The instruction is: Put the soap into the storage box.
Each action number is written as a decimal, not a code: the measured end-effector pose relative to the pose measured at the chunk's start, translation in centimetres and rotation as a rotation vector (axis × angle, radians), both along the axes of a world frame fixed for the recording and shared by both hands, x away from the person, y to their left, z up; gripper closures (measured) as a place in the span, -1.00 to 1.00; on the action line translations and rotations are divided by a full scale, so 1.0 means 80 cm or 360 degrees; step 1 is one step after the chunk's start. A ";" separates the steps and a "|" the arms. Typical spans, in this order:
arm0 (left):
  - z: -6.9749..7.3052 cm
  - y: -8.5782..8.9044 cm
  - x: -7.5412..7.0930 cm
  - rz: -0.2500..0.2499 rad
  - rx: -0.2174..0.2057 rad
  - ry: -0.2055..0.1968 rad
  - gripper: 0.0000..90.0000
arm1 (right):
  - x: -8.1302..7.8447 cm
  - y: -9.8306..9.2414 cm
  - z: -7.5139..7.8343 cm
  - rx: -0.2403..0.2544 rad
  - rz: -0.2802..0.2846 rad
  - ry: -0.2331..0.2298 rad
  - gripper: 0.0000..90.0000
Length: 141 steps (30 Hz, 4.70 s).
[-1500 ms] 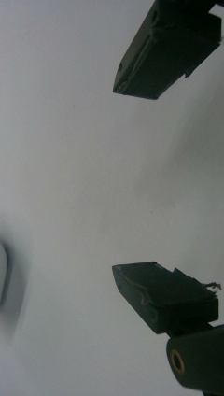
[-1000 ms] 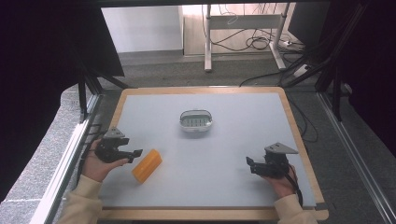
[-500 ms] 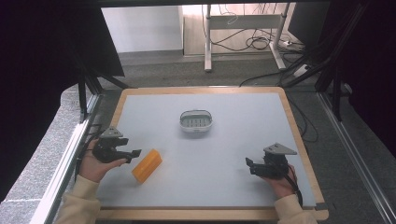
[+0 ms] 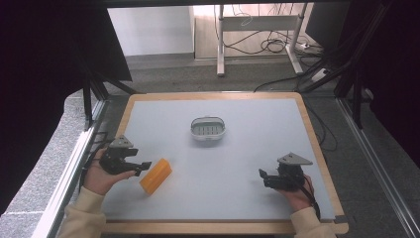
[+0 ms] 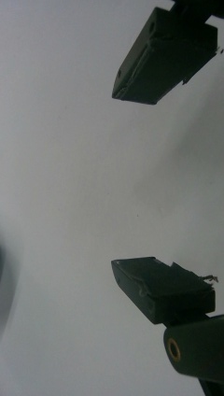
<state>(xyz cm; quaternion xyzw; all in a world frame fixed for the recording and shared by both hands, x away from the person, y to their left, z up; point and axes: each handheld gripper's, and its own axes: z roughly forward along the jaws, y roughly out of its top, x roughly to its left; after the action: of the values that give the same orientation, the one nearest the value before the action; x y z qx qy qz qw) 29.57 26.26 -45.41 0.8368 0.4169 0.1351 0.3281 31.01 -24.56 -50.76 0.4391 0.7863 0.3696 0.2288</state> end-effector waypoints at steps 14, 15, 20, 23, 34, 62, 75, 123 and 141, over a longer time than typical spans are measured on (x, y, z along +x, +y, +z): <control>0.011 -0.017 -0.010 -0.0077 -0.0004 0.0013 -0.41 | -0.001 -0.001 0.001 -0.0016 -0.0026 -0.0013 -0.66; 0.011 -0.019 -0.010 -0.0083 0.0002 0.0020 -0.41 | -0.002 -0.001 0.002 -0.0013 -0.0027 -0.0014 -0.66; 0.007 -0.024 -0.009 -0.0082 0.0031 0.0057 -0.41 | -0.002 -0.001 0.002 -0.0016 -0.0027 -0.0018 -0.66; 0.004 -0.028 -0.008 -0.0081 0.0059 0.0077 -0.40 | -0.002 -0.001 0.002 -0.0020 -0.0024 -0.0016 -0.66; -0.016 -0.049 0.000 -0.0046 0.0174 0.0153 -0.39 | -0.002 0.002 0.001 -0.0035 -0.0007 -0.0003 -0.66; -0.060 -0.079 0.013 0.0016 0.0335 0.0346 0.21 | 0.000 0.003 -0.003 -0.0083 -0.0021 0.0016 -0.66; -0.058 -0.078 0.015 0.0032 0.0293 0.0379 0.37 | -0.001 0.002 -0.002 -0.0090 -0.0026 0.0008 -0.65; -0.015 -0.054 0.004 -0.0027 0.0139 0.0226 0.37 | 0.000 0.001 -0.004 -0.0137 -0.0054 -0.0002 -0.64; -0.010 -0.060 0.011 -0.0079 0.0141 0.0231 0.37 | 0.001 0.000 -0.003 -0.0129 -0.0062 -0.0001 -0.64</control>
<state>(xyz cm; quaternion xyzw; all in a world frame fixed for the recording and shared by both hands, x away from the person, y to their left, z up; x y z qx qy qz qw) 30.42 21.48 -46.23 0.8682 0.4123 0.0841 0.2629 31.06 -24.58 -51.03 0.4447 0.7918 0.3330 0.2538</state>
